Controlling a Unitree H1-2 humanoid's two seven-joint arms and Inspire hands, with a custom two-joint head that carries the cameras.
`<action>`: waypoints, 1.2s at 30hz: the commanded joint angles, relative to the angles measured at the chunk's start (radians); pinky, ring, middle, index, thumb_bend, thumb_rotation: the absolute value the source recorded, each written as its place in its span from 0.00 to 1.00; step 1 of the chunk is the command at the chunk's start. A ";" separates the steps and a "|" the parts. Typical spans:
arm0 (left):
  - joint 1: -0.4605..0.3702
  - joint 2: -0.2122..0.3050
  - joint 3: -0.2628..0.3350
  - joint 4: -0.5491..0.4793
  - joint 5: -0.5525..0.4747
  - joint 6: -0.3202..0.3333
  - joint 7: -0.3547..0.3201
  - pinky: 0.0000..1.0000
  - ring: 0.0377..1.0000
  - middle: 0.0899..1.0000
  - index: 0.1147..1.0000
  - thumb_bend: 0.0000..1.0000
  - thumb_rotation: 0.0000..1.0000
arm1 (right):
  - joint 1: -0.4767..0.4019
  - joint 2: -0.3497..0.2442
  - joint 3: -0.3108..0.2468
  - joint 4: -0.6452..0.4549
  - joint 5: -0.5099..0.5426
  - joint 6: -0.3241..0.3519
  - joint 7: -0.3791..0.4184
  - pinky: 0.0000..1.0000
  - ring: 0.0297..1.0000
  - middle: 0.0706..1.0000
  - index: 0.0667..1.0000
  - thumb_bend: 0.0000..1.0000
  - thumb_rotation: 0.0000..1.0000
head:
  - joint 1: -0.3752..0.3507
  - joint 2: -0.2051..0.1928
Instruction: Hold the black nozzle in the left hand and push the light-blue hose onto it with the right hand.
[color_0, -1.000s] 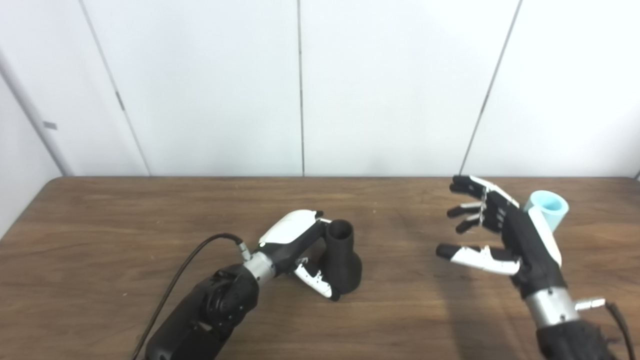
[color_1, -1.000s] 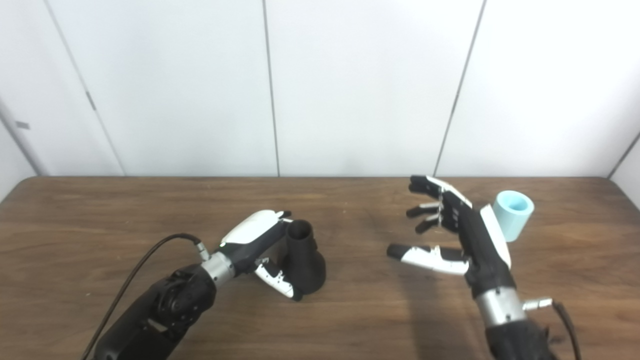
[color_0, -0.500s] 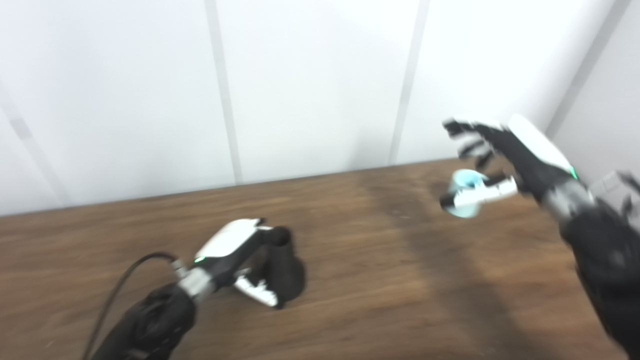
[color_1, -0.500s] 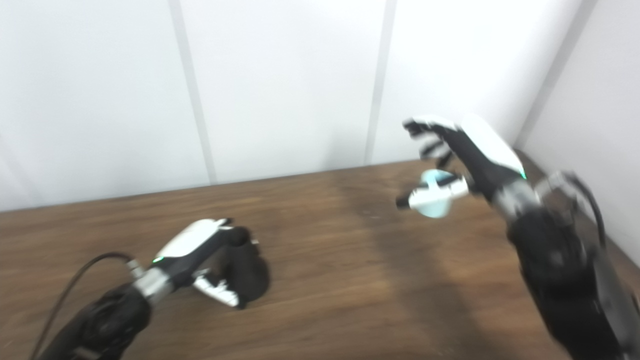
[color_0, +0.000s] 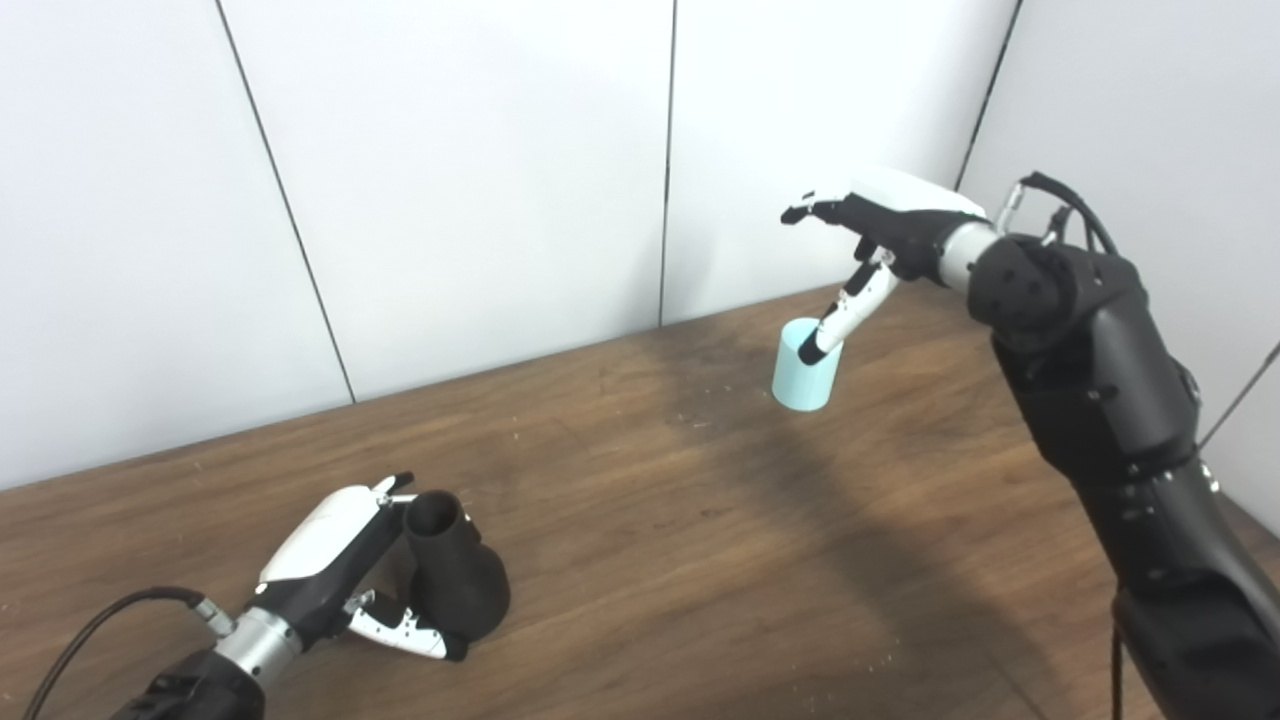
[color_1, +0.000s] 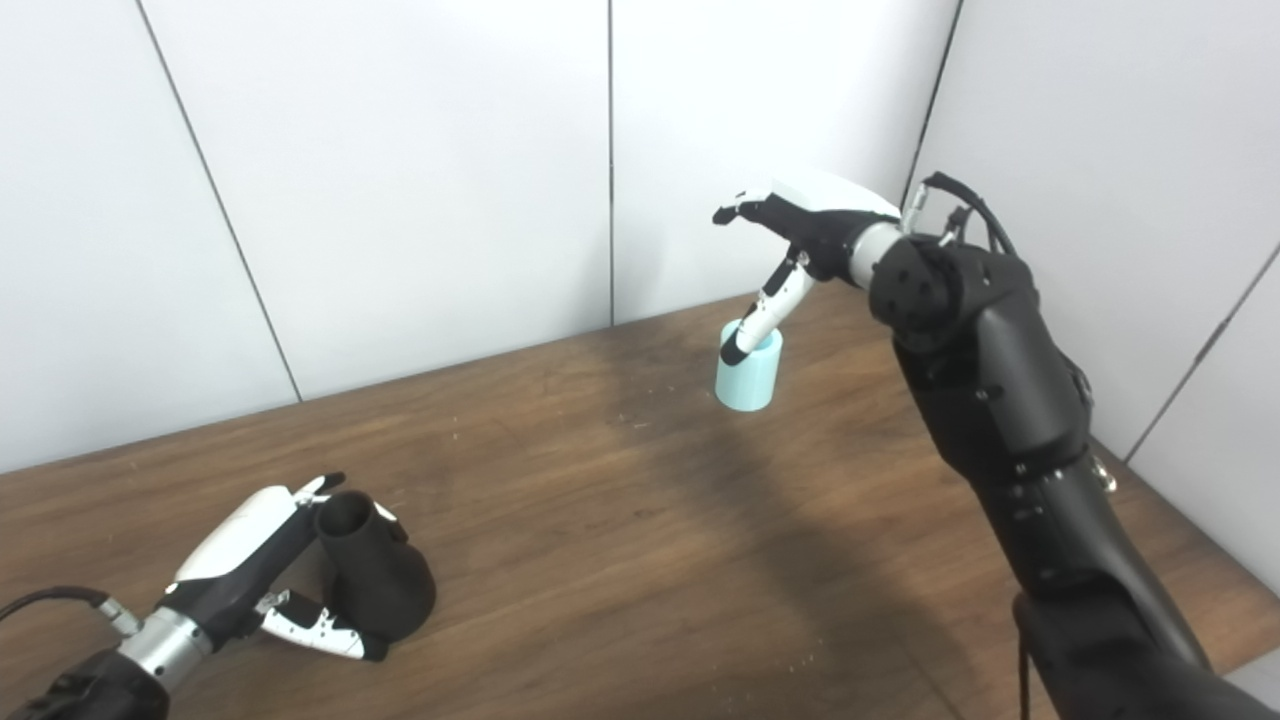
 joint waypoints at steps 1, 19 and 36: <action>0.010 0.039 -0.003 0.031 0.029 0.005 -0.019 1.00 0.61 0.43 0.42 0.53 0.00 | -0.053 -0.035 0.002 0.028 0.007 0.000 -0.041 0.73 0.93 0.98 0.89 1.00 0.31 | -0.002 -0.001; 0.025 0.038 0.003 0.011 0.034 0.021 -0.030 1.00 0.61 0.43 0.42 0.53 0.00 | -0.087 0.023 0.072 0.299 0.034 0.000 -0.211 0.81 0.94 0.97 0.89 0.99 0.23 | 0.048 0.010; 0.047 0.040 0.007 -0.013 0.015 0.024 -0.046 1.00 0.61 0.43 0.42 0.53 0.00 | -0.082 0.013 0.197 0.416 0.113 -0.021 -0.352 0.80 0.91 0.92 0.88 0.97 0.19 | 0.050 0.026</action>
